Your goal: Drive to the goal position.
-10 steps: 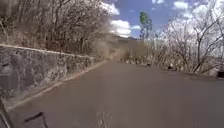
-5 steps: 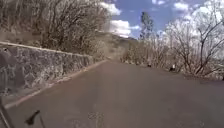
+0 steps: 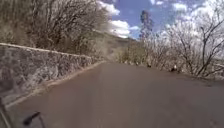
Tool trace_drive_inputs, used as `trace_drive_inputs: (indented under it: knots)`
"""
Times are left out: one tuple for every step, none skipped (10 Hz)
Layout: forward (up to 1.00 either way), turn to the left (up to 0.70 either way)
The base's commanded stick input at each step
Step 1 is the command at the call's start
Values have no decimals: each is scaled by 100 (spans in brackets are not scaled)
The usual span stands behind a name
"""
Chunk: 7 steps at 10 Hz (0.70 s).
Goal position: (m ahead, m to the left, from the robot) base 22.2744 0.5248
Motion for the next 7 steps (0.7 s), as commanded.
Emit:
trace_drive_inputs:
  knots:
    - [70, 0]
    - [70, 0]
    - [70, 0]
    - [70, 0]
    - [70, 0]
    - [70, 0]
    - [70, 5]
